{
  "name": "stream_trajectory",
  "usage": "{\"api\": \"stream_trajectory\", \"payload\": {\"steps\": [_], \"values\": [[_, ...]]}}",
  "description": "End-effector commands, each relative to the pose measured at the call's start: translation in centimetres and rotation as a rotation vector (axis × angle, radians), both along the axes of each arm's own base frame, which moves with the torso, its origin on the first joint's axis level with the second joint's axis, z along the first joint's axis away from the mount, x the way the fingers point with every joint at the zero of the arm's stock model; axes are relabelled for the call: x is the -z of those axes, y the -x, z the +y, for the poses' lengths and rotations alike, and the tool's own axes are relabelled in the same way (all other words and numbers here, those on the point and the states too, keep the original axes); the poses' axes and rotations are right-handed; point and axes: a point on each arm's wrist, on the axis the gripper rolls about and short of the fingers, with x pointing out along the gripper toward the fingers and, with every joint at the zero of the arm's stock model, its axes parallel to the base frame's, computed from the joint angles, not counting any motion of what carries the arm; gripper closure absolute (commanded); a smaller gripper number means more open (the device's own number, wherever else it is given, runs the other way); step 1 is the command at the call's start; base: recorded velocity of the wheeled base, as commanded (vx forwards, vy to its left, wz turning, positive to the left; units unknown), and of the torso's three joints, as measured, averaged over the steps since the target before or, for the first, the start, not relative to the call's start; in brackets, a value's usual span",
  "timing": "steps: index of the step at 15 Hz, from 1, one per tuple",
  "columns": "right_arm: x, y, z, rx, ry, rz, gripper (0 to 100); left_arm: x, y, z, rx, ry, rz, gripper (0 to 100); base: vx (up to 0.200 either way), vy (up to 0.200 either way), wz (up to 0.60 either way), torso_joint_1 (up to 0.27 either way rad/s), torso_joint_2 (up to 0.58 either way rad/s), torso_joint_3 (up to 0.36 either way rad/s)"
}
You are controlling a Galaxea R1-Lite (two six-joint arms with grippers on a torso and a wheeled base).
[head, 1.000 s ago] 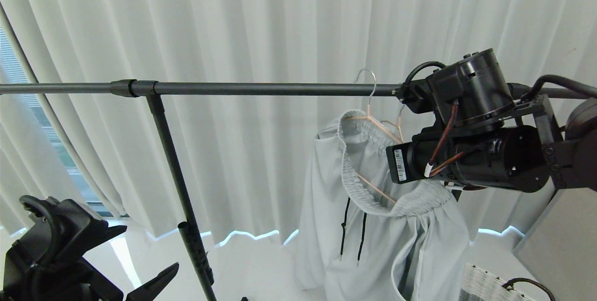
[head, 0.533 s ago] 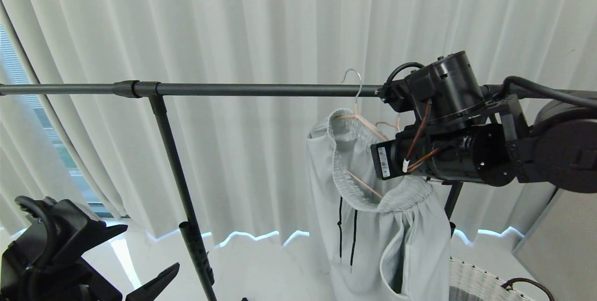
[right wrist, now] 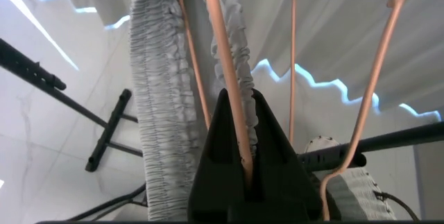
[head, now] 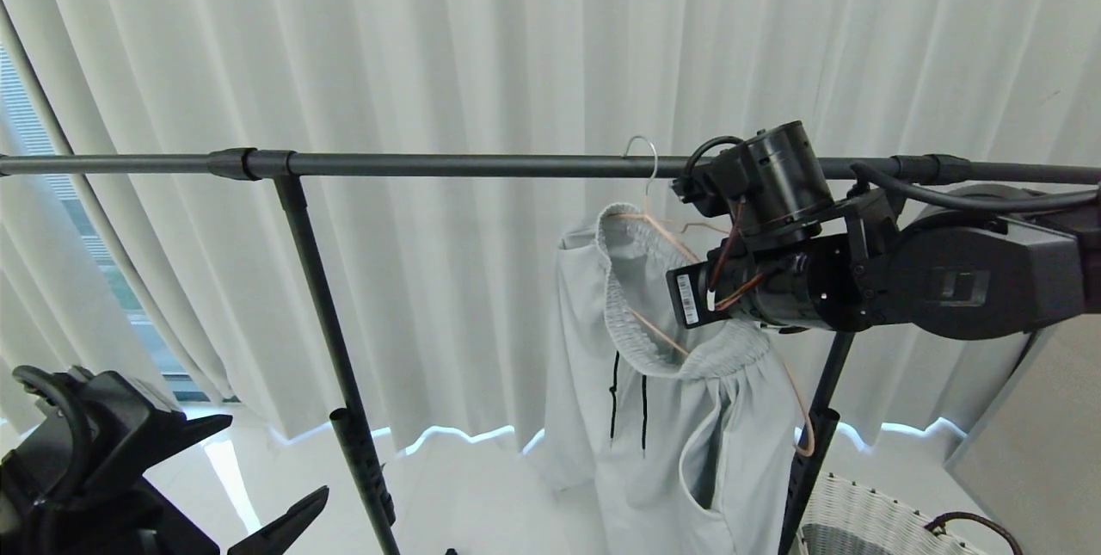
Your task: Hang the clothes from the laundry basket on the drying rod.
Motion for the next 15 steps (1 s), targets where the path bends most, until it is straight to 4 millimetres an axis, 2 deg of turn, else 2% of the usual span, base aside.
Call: {"api": "stream_trajectory", "payload": {"steps": [1,5,15], "values": [[0.1,-0.2,0.2,0.001,-0.001,0.001,100,0.0,0.0,0.0,0.001,0.0,-0.001,0,0.0,0.0,0.0,0.0,0.0,0.0],[-0.8,-0.8,-0.1,0.018,-0.025,-0.023,100,0.1,0.1,0.0,0.006,-0.001,0.004,0,0.0,0.0,0.0,0.0,0.0,0.0],[0.3,-1.7,0.0,0.031,0.001,-0.001,100,0.5,0.9,0.0,0.024,-0.001,-0.007,0,0.0,0.0,0.0,0.0,0.0,0.0]]}}
